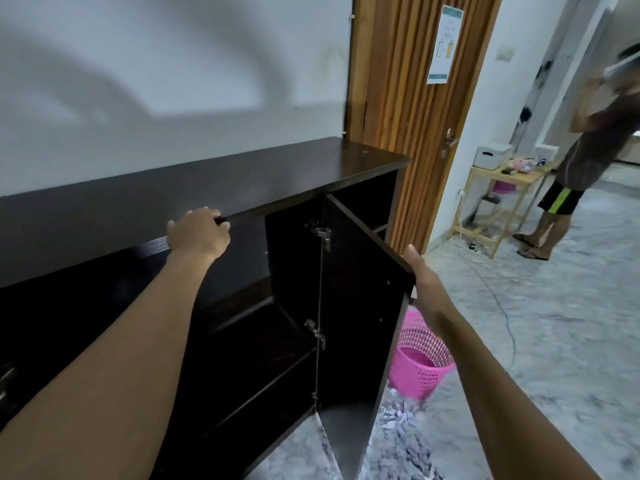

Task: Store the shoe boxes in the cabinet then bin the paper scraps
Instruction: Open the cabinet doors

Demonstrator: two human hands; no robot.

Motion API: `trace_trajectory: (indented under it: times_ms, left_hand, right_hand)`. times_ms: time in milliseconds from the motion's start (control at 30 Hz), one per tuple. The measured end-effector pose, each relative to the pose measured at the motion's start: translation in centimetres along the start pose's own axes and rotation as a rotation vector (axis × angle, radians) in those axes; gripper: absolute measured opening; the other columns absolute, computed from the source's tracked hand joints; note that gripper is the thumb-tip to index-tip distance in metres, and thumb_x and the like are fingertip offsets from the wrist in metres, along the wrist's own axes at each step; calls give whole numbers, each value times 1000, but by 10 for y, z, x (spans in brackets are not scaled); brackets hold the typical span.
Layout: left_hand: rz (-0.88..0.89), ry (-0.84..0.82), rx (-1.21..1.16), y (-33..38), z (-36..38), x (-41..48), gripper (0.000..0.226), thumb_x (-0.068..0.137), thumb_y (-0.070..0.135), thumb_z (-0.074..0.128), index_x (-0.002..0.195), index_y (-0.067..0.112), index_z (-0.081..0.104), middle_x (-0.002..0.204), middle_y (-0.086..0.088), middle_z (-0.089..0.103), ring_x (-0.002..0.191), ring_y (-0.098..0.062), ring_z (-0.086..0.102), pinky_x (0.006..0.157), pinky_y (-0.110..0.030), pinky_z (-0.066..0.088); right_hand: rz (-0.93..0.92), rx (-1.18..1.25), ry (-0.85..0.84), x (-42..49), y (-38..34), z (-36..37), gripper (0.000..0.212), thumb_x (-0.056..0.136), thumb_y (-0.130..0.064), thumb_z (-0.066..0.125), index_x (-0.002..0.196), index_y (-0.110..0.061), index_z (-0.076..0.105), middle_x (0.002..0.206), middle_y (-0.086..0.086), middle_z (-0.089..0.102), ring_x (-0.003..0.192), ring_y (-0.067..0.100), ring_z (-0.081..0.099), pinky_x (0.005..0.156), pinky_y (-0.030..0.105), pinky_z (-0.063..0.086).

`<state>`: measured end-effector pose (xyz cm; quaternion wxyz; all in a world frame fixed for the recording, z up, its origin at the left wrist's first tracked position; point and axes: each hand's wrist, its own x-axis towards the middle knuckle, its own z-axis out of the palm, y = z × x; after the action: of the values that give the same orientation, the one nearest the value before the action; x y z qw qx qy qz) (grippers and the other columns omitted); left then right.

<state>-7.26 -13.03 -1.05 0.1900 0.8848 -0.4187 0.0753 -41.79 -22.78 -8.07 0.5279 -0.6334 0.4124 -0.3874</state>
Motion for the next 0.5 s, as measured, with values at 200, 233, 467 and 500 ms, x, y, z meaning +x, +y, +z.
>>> trace_trajectory:
  times_ms: [200, 233, 467, 500]
  left_hand:
    - [117, -125, 129, 49, 16, 13, 58, 95, 46, 48, 143, 15, 40, 148, -6, 43, 135, -29, 41, 110, -49, 33]
    - [128, -128, 163, 53, 19, 15, 60, 93, 48, 50, 142, 15, 40, 146, -6, 44, 133, -29, 42, 108, -50, 35]
    - [107, -139, 226, 65, 31, 25, 68, 89, 50, 57, 143, 14, 37, 147, -5, 41, 135, -30, 39, 108, -54, 34]
    - [102, -137, 223, 65, 31, 25, 68, 89, 50, 57, 143, 14, 37, 147, -5, 40, 135, -30, 39, 108, -54, 33]
  right_hand:
    - [-238, -534, 328, 36, -17, -29, 23, 98, -20, 56, 115, -19, 71, 108, -2, 73, 90, 11, 67, 81, 27, 54]
    - [-237, -596, 364, 41, -14, -33, 25, 98, -23, 56, 119, -22, 69, 114, -2, 72, 97, 16, 68, 88, 33, 54]
    - [-208, -720, 466, 65, -6, -52, 29, 101, -32, 50, 124, -27, 67, 125, -5, 68, 112, 20, 62, 83, 27, 42]
    - [-219, -712, 470, 67, -4, -53, 29, 101, -31, 50, 124, -27, 67, 124, -5, 68, 111, 19, 62, 82, 26, 41]
